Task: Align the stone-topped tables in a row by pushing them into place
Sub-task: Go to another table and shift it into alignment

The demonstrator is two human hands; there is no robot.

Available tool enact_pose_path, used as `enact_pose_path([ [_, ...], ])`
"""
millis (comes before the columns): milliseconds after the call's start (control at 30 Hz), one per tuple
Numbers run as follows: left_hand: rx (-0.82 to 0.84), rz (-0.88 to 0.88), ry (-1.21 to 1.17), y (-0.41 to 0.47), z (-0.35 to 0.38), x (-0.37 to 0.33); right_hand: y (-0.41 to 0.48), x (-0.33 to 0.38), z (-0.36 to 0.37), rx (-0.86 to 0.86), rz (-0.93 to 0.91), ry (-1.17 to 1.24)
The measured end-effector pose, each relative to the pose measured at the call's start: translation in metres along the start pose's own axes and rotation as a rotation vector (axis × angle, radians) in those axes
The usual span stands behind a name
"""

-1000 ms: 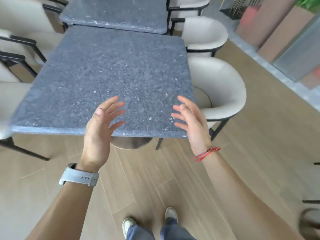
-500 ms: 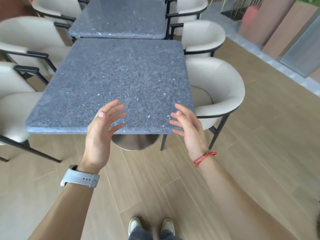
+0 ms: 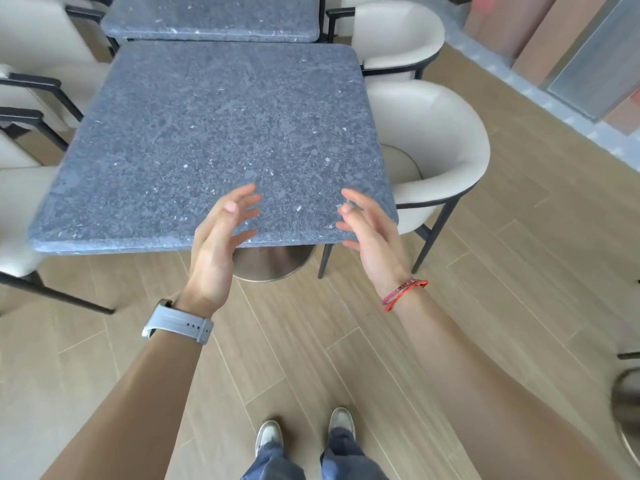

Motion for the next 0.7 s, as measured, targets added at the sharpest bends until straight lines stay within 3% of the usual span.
enact_pose_path([
  [433,0.072,-0.148,0.393,0.085,0.004,0.129,0.101,-0.127,0.027,0.011,0.109,-0.308],
  [700,0.092,-0.035,0.936,0.147,0.008,0.198,0.173,-0.18,0.044,-0.086,-0.133,-0.751],
])
Point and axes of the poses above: each hand's wrist, its own y-axis towards the middle knuckle, its own z-axis out of the palm, x = y × z, the point moved 4 cm from there along y, towards the middle knuckle, and after that the axes turned 11 degrees about y, right-handed, at the moved point
